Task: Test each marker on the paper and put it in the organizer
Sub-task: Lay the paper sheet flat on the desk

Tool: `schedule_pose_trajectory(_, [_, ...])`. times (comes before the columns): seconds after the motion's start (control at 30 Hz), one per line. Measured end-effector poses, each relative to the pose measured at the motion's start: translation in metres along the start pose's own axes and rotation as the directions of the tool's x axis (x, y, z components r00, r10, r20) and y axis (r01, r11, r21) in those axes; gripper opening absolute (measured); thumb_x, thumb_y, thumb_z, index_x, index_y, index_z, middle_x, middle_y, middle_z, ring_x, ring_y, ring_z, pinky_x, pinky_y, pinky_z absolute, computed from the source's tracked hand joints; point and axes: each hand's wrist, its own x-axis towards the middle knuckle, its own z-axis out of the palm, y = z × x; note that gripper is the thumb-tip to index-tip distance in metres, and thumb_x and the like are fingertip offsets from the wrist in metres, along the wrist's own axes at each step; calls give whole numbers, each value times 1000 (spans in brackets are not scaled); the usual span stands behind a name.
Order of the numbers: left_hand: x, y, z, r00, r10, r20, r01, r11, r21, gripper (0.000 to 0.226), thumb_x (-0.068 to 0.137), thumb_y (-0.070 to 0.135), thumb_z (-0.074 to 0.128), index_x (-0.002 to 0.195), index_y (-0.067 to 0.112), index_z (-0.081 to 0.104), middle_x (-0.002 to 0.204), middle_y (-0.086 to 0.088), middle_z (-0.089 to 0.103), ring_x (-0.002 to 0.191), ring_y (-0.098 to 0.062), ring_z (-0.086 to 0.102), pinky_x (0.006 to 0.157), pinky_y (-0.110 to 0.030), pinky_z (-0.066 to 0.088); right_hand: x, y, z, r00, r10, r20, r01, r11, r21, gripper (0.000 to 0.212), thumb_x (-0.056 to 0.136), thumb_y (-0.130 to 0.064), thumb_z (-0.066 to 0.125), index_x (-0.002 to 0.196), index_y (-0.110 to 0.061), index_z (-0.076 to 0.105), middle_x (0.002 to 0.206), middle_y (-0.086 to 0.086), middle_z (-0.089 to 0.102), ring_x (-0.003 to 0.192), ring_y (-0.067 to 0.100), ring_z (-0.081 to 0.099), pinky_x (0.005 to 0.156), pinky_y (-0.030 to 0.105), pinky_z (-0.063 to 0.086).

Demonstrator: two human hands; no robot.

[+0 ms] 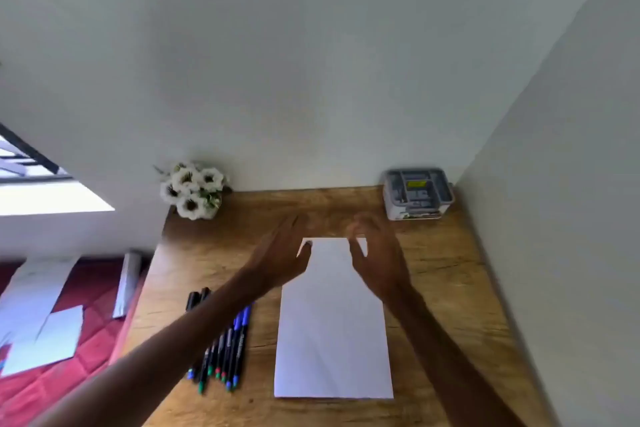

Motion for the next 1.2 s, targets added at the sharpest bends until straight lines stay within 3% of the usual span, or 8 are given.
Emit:
schedule_pose_trajectory(0.1, [-8,-24,45,998,-26,59,23,999,41,54,100,33,53,143,0,50,139,-18,57,124,-35,58,102,-45,53,-29,34,52,998,42,55,-40,999,-36,16,92,-21,70,108,-19,66,132,4,62,126,21,55,108,36,44])
schedule_pose_trajectory(0.2, [2,-42,84,1000,17,-4,-17,1000,13,45,101,33,60,137,7,53,132,-10,59,113,-24,58,95,-36,53,-33,68,89,994,89,70,-83,993,-83,25,94,-34,62,115,-21,66,144,6,58,137,26,49,116,42,33])
schedule_pose_trajectory(0.27, [13,-51,102,998,59,-21,-59,998,0,42,102,36,57,135,10,51,130,-7,58,111,-21,56,93,-34,53,-24,81,102,999,34,10,-32,992,-120,27,94,-35,59,114,-17,68,140,9,61,133,28,53,115,46,35])
schedule_pose_trajectory(0.4, [21,-62,133,987,142,-74,-135,987,87,51,105,39,49,145,7,47,147,-10,51,134,-25,48,112,-36,43,-21,93,113,991,-104,-79,91,983,-161,23,94,-31,59,109,-17,67,127,7,65,123,26,57,107,45,41])
schedule_pose_trajectory(0.53, [17,-67,138,975,174,-138,-163,983,88,41,105,37,50,139,16,48,145,0,48,131,-14,43,101,-21,36,-23,97,116,978,-168,-120,150,977,-149,20,90,-31,57,102,-17,64,109,1,63,107,23,59,93,40,45])
schedule_pose_trajectory(0.83, [14,-64,140,962,213,-172,-192,973,131,31,104,34,49,130,19,51,134,-1,56,123,-16,48,97,-39,49,-22,96,115,989,-132,-66,118,975,-186,22,90,-32,60,106,-18,65,113,2,65,113,24,56,97,40,41])
schedule_pose_trajectory(0.97, [12,-60,138,965,193,-177,-168,975,146,30,105,27,48,131,14,54,133,-7,58,122,-22,52,96,-31,42,-22,88,112,991,-125,-43,113,970,-215,20,93,-28,62,109,-17,65,116,6,66,116,28,56,101,42,42])
schedule_pose_trajectory(1.2, [-3,-49,133,977,130,-170,-97,977,187,25,103,16,43,125,11,56,130,-12,61,118,-28,55,97,-42,49,-31,74,111,994,-106,-2,103,969,-223,23,97,-30,57,114,-16,63,123,8,64,121,30,54,105,45,41])
